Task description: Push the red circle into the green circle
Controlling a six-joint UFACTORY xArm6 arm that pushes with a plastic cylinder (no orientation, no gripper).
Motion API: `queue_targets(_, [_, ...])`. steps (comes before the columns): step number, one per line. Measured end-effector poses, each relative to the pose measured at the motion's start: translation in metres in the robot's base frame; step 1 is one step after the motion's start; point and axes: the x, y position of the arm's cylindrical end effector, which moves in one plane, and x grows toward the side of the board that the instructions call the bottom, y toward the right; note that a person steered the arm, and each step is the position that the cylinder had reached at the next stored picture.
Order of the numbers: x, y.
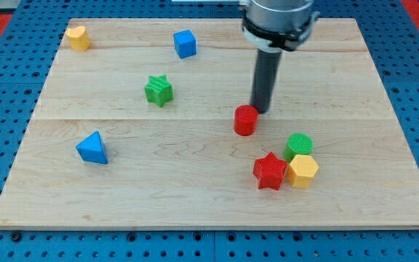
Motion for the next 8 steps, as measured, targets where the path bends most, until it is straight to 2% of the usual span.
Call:
queue_targets(1, [-0.003,-0.079])
queue_targets(2, [0.017,-0.11])
queue_targets(3, [0.033,-0.03])
queue_targets(4, [0.017,-0.031])
queue_targets(5, [0.012,0.003])
queue_targets(6, [0.036,0.03])
queue_targets(7, [0.075,0.024])
queue_targets(8, [0.069,0.037])
